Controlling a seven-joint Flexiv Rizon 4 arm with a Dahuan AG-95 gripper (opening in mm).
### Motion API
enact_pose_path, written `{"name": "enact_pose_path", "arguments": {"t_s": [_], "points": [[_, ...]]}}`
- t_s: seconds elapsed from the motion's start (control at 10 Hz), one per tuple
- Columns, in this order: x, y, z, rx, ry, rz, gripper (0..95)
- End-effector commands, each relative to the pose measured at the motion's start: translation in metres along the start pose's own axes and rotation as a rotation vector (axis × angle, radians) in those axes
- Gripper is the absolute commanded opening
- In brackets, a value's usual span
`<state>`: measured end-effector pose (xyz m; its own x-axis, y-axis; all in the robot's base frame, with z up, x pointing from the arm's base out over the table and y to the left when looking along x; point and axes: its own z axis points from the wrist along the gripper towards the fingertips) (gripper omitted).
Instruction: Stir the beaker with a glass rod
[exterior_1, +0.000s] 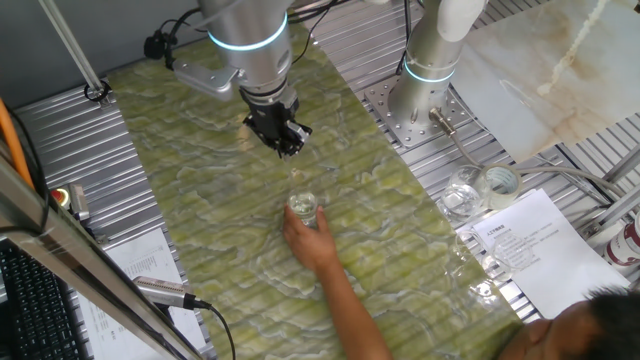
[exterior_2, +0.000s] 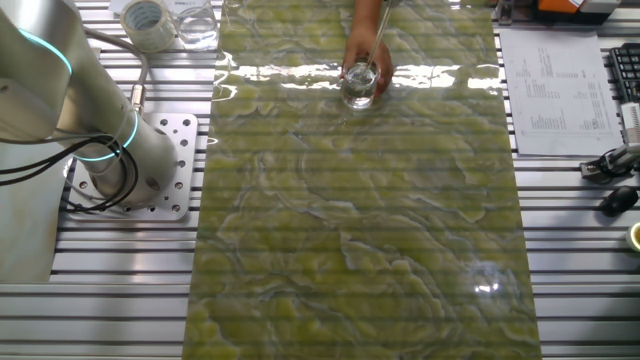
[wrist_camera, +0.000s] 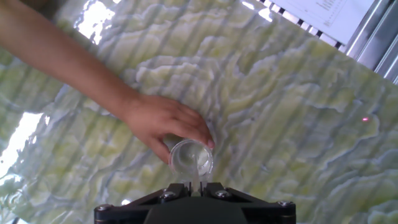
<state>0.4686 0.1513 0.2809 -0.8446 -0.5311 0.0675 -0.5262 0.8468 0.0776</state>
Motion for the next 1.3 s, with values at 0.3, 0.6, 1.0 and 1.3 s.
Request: {"name": "enact_pose_path", "arguments": {"t_s": [0.3,0.6,1.0,1.3], "points": [[0.0018,0.0000,-0.0003,-0.001,-0.010,-0.004,19.0],[0.0018,0.0000,-0.0003,0.000,-0.012,-0.006,19.0],[0.0018,0.0000,-0.0003,-0.002,-0.013,-0.004,19.0],[0.0020,-0.0008,-0.0008,-0.004,-0.014,-0.001,19.0]]}}
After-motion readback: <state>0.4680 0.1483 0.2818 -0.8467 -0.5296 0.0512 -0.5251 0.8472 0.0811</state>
